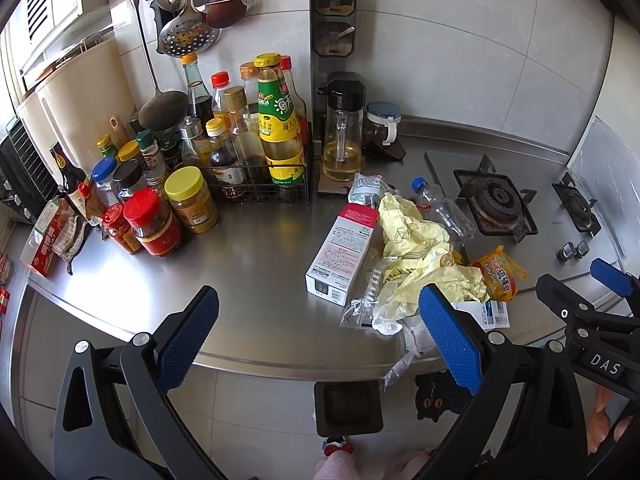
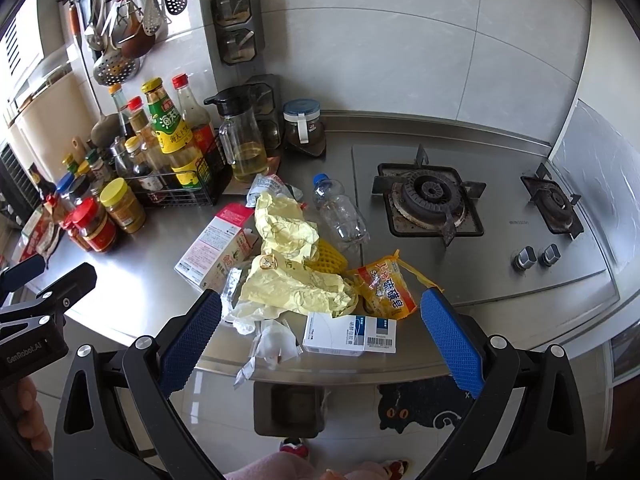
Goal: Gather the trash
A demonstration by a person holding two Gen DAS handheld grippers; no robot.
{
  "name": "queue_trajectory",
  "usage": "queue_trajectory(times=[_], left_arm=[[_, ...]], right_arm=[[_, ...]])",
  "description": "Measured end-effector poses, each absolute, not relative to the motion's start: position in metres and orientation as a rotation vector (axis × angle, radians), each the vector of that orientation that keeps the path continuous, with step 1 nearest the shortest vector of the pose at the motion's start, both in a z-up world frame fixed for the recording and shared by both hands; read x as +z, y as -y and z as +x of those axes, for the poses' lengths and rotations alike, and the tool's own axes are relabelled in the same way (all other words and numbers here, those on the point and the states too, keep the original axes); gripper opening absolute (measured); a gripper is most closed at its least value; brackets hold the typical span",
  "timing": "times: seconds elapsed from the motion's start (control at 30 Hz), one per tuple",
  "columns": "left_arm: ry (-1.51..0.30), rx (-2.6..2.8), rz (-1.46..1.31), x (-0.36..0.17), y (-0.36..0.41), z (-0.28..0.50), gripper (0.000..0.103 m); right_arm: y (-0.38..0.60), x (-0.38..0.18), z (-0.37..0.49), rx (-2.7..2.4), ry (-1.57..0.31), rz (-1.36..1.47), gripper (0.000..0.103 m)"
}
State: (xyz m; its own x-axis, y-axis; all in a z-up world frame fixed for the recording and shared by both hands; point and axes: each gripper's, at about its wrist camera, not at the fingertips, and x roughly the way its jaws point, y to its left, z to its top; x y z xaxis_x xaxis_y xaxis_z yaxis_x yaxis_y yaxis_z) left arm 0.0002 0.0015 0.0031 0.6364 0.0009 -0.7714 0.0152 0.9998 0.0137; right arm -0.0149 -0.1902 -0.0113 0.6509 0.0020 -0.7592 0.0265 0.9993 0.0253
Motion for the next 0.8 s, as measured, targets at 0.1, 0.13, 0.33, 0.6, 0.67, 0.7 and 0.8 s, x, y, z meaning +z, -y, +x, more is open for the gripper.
queue_trajectory(times=[0.1,0.13,0.33,0.6,0.67,0.7,0.8], left_arm=[[-0.88,-0.008,0.02,0.0045,-0.0021,0.0005,0.095],[-0.88,-0.008,0.019,0.0054,-0.0024,0.0008,0.095],[-0.88,-0.006,0.02,0.0088,-0.0032,0.0005,0.095],[-0.88,-0.005,0.023,0.0092,-0.0031,0.0004,0.095],[-0.879,-0.004,0.022,0.0094,-0.0035,0.0003,0.095],[-0.88,-0.005,0.022,0.0087,-0.0031,0.0002,0.095],[-0.88,-0.005,0.024,0.0086,-0.0029,0.0001,0.095]], right_arm=[[0.1909,-0.0098,-0.0149,-0.014,-0.863,0.037,0.1],[0.1914,-0.01,-0.0147,-0.013,-0.862,0.037,0.1],[0.1912,-0.0091,-0.0147,-0.014,-0.863,0.041,0.1],[0.1944,-0.0087,-0.0138,-0.014,-0.865,0.048,0.1],[0.1944,-0.0083,-0.0135,-0.014,-0.866,0.048,0.1],[0.1945,-0.0085,-0.0136,-0.013,-0.865,0.048,0.1],[0.1943,-0.0082,-0.0135,-0.014,-0.863,0.048,0.1]])
